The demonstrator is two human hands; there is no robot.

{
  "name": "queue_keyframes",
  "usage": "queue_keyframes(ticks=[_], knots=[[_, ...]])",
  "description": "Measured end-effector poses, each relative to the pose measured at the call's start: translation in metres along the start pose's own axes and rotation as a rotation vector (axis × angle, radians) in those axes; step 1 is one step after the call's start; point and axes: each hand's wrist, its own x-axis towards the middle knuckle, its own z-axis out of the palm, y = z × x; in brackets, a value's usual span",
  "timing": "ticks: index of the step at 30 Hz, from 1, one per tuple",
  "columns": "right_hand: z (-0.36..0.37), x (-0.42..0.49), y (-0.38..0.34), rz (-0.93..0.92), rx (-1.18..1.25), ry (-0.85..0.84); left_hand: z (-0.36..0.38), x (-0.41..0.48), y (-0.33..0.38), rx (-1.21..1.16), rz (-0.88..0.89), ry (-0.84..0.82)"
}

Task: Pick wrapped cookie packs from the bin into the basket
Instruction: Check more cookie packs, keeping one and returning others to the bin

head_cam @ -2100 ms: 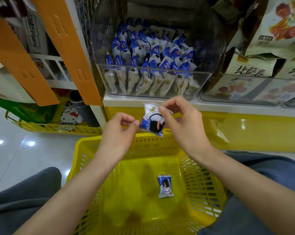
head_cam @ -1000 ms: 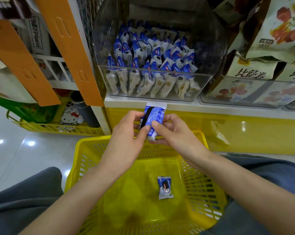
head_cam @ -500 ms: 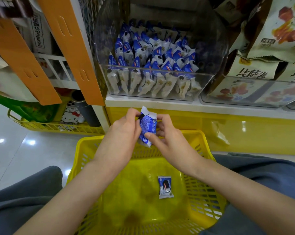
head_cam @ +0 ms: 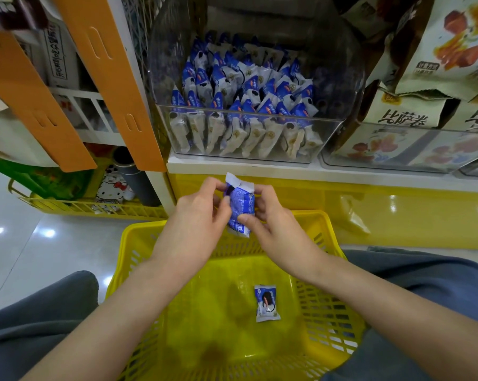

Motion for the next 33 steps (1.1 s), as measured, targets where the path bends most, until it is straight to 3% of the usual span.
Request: queue_keyframes(ticks=[6,13,16,19,22,27,30,33], knots=[[0.001,0.005,0.002,0.120,0.253,0.048,0.006,0.000,-0.001,-0.061,0.001,-0.022],[0.001,0.005,0.001,0.116,0.322,-0.006,0.004,-0.001,-0.006,-0.082,0.031,-0.031],[-0.002,0.005,0.002,0.058,0.169,0.056,0.003,0.002,-0.001,-0.215,-0.037,-0.093],[-0.007,0.005,0.005,0.013,-0.037,0.151,0.004,0.002,0.008,-0.527,-0.137,-0.231],[-0.008,0.004,0.012,-0.031,-0.195,0.147,0.009,-0.001,0.014,-0.541,-0.118,-0.327],[-0.003,0.006,0.010,-0.063,-0.203,0.032,0.016,0.003,0.012,-0.399,-0.165,-0.189],[-0.011,0.015,0.003,-0.018,-0.059,-0.029,0.013,0.009,0.009,-0.511,-0.280,-0.135],[-0.020,0.022,-0.002,-0.030,-0.079,0.006,0.007,0.016,0.012,-0.717,-0.358,-0.091]])
